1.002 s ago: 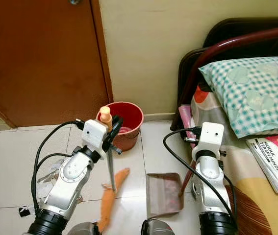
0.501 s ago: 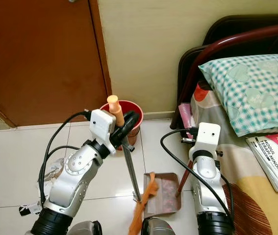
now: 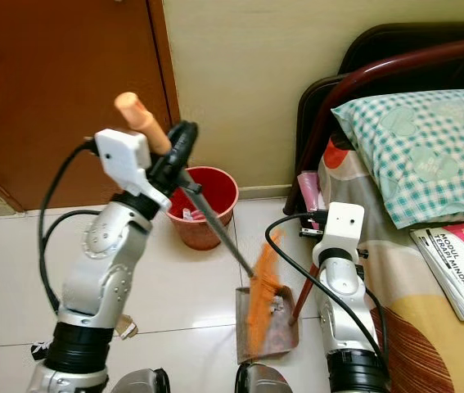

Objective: Sweep floor

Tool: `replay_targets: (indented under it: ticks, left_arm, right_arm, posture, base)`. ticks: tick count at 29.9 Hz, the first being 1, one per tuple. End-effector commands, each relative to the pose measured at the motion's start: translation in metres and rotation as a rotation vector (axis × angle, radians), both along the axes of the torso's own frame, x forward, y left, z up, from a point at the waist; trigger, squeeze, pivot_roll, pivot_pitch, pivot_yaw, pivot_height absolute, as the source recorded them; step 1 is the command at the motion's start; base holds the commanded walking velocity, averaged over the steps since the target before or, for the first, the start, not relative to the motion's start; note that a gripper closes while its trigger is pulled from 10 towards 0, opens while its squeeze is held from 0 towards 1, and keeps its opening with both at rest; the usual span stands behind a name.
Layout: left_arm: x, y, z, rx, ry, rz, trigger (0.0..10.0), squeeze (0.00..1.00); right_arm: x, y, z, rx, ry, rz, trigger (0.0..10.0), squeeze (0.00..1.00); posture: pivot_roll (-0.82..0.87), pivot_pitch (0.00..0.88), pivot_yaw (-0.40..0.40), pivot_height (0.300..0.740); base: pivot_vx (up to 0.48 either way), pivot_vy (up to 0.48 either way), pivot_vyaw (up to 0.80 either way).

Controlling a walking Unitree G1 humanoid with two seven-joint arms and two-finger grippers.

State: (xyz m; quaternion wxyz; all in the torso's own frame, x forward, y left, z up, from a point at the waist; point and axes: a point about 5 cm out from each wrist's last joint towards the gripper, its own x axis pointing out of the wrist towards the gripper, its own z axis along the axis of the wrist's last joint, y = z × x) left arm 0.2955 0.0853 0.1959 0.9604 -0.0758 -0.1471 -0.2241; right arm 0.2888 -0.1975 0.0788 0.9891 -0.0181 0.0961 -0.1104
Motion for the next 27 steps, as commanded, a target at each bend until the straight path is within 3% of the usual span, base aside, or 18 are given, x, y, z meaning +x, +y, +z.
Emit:
replay_targets:
  ticks: [1, 4, 8, 13, 19, 24, 27]
  left_arm:
    - [-0.003, 0.006, 0.014, -0.009, -0.052, 0.021, 10.0, 0.0]
    - [-0.003, 0.019, 0.014, 0.003, -0.045, 0.059, 10.0, 0.0]
    - [-0.006, 0.039, 0.0, 0.077, -0.027, 0.113, 10.0, 0.0]
    - [-0.011, 0.051, -0.017, 0.155, -0.005, 0.153, 10.0, 0.0]
    - [-0.012, 0.057, -0.035, 0.314, -0.019, 0.218, 10.0, 0.0]
    - [-0.012, 0.06, -0.043, 0.321, 0.008, 0.264, 10.0, 0.0]
    - [-0.015, 0.053, -0.047, 0.339, 0.005, 0.272, 10.0, 0.0]
  right_arm:
    - [0.001, 0.0, -0.001, -0.005, 0.013, 0.005, 10.0, 0.0]
    - [0.001, -0.001, -0.002, -0.006, 0.015, 0.005, 10.0, 0.0]
    - [0.002, 0.0, -0.002, -0.008, 0.021, 0.016, 10.0, 0.0]
    - [0.003, 0.0, -0.003, 0.022, 0.026, 0.032, 10.0, 0.0]
    - [0.007, -0.001, 0.0, 0.051, 0.006, 0.03, 10.0, 0.0]
    - [0.012, 0.0, 0.004, 0.077, -0.007, 0.036, 10.0, 0.0]
    - [0.017, 0.002, 0.013, 0.092, -0.043, 0.081, 10.0, 0.0]
  posture:
    - [-0.07, 0.108, -0.026, 0.74]
    - [-0.06, 0.108, -0.029, 0.74]
    - [-0.06, 0.108, -0.03, 0.74]
    - [-0.06, 0.108, -0.031, 0.74]
    - [-0.06, 0.095, -0.028, 0.74]
    - [-0.06, 0.097, -0.015, 0.74]
    - [-0.05, 0.096, 0.002, 0.74]
  base:
    - [0.0, 0.0, 0.0]
    - [0.0, 0.0, 0.0]
    - [0.0, 0.0, 0.0]
    - [0.0, 0.0, 0.0]
    - [0.0, 0.0, 0.0]
    - [0.0, 0.0, 0.0]
    - [0.0, 0.0, 0.0]
